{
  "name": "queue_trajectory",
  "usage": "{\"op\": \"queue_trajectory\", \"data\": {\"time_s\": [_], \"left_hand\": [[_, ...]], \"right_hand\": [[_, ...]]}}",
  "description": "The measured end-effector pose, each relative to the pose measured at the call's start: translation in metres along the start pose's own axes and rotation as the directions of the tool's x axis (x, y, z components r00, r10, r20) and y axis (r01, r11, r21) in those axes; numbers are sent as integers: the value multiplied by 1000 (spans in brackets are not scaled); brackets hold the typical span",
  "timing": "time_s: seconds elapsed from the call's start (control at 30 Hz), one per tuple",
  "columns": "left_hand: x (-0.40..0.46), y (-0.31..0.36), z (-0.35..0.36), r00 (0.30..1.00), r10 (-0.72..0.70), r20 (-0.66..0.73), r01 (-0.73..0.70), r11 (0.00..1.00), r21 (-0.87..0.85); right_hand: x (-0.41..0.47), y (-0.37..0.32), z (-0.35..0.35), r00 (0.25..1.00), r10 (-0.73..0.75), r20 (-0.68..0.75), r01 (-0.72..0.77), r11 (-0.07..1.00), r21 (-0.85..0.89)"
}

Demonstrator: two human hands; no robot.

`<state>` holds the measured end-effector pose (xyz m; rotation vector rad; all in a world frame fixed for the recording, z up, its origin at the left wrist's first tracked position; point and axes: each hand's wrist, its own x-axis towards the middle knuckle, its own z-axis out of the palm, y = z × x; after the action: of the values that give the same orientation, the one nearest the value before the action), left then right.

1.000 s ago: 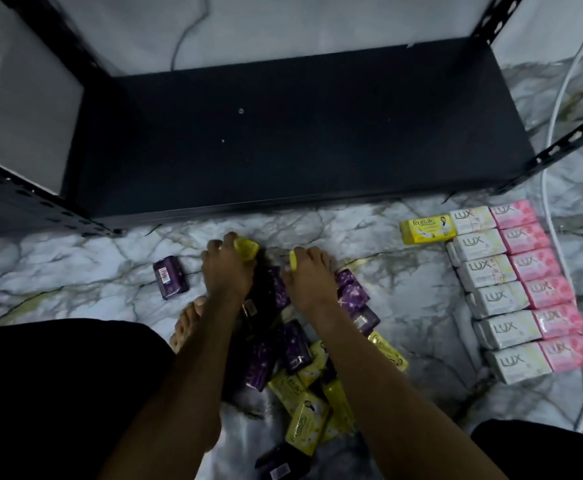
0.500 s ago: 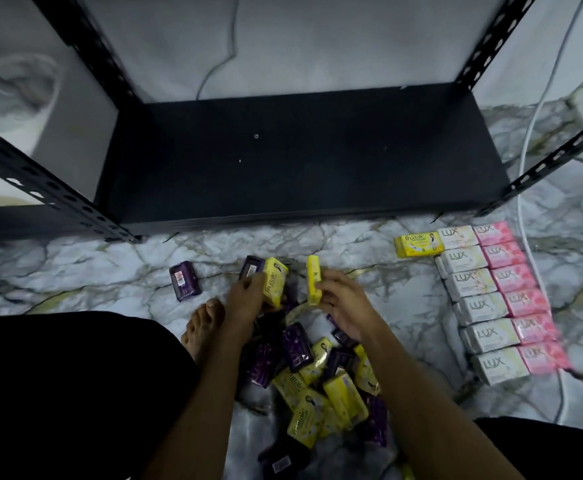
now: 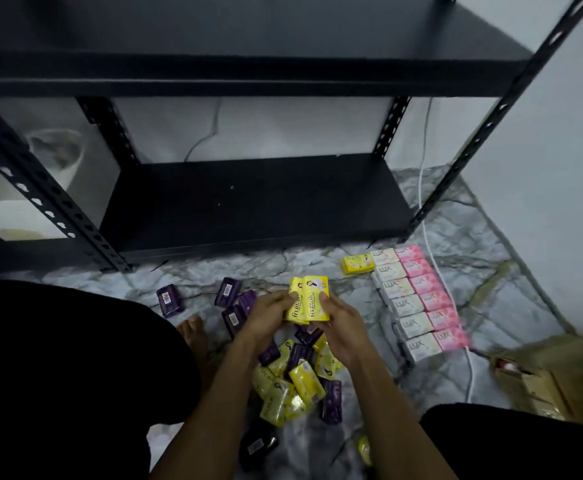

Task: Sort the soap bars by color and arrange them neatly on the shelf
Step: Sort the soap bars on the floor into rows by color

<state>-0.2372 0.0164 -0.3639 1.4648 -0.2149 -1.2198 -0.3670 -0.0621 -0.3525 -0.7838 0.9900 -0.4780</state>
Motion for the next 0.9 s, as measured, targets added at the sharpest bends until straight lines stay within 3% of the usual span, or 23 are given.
{"op": "queue_trajectory", "data": {"time_s": [0.13,0.27,0.5,0.6,0.8,0.9], "left_hand": [[-14,-1,20,991,-21,133,15,999,45],[-17,-16,44,977,-71,200,56,995,81],[-4,-39,84,975,-82,207,55,990,133],[13,-44,98,978,-91,187,45,971,236],[65,-45,113,961,-84,262,-88,809,581],[107,-32,112,972,-18,234,-164,663,730]], "right_hand": [[-26,2,-19,993,-58,-105,42,988,-150],[-40,4,-40,986,-36,-166,22,996,-87],[-30,17,-63,934,74,-349,-12,984,176],[-16,21,-71,915,139,-379,-3,941,339],[37,25,-99,907,249,-341,18,783,621],[76,27,-108,873,305,-380,39,734,679]]}}
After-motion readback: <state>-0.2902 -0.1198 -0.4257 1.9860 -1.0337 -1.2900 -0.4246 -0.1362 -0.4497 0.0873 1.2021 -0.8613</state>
